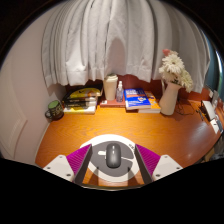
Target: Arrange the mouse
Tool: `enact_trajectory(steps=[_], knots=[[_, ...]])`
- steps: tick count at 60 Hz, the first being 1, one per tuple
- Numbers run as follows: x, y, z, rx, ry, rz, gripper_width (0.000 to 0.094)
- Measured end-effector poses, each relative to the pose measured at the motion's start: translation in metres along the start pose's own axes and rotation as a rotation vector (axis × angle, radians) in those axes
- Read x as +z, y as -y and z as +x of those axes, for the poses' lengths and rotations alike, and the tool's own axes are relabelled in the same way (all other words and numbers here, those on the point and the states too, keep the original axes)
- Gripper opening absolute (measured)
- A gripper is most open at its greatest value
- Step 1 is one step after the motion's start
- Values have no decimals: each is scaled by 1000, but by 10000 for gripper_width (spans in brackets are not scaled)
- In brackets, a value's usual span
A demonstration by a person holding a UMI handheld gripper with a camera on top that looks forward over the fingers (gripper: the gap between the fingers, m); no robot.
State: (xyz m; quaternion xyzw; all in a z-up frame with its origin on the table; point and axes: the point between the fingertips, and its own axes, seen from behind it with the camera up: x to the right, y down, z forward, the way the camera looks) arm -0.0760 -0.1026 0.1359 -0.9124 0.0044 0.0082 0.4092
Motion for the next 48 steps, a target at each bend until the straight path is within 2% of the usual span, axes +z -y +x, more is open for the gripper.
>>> enact_trajectory(steps=[12, 20, 34, 48], knots=[[-92, 33, 3, 56, -6, 134, 847], [-132, 38, 10, 57, -34, 182, 847], [-163, 23, -3, 44, -15, 181, 844], [-168, -3, -9, 19, -11, 143, 845]])
